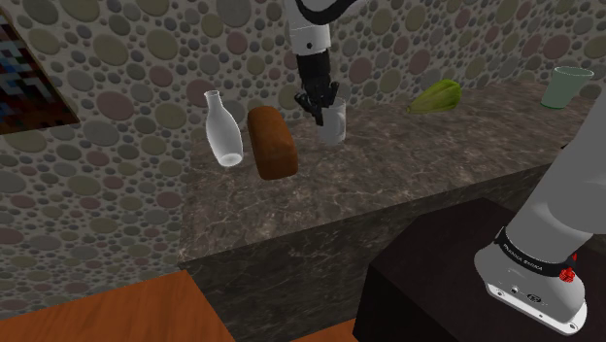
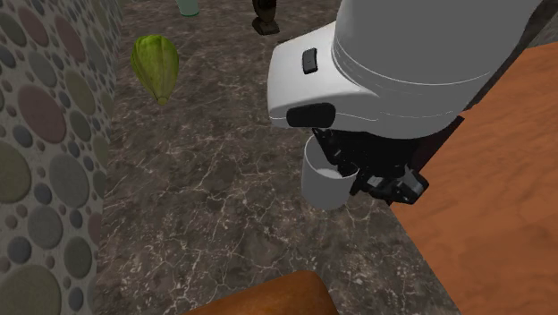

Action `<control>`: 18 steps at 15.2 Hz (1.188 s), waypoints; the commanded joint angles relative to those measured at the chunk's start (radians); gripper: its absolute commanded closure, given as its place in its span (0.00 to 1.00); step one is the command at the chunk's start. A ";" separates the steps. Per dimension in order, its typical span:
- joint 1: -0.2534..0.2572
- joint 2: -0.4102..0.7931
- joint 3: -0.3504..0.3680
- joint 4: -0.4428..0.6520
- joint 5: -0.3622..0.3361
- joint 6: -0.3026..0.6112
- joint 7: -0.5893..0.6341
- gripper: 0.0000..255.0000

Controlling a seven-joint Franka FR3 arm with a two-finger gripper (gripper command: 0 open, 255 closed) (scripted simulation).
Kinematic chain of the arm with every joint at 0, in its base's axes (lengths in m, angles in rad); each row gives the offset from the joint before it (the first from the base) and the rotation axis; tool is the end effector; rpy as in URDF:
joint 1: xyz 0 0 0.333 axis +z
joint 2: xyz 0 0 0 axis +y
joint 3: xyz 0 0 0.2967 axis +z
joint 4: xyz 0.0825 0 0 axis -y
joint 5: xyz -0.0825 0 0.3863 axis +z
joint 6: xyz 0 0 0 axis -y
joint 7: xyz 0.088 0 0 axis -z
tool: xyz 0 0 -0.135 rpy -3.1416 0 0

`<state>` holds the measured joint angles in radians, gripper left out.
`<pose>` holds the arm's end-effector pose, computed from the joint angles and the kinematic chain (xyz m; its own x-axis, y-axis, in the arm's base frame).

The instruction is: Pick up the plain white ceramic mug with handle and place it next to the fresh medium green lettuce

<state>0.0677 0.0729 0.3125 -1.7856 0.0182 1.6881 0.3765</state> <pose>0.5214 0.2076 0.4464 0.9856 -0.0009 -0.1691 0.0032 -0.9997 0.0240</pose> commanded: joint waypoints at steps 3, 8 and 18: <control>0.001 -0.006 0.001 0.048 0.002 -0.054 0.002 1.00; 0.001 -0.005 0.001 0.117 0.002 -0.122 0.004 1.00; -0.088 -0.061 -0.079 0.086 -0.009 -0.149 -0.164 1.00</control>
<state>-0.0084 0.0173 0.2443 -1.6917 0.0117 1.5373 0.2364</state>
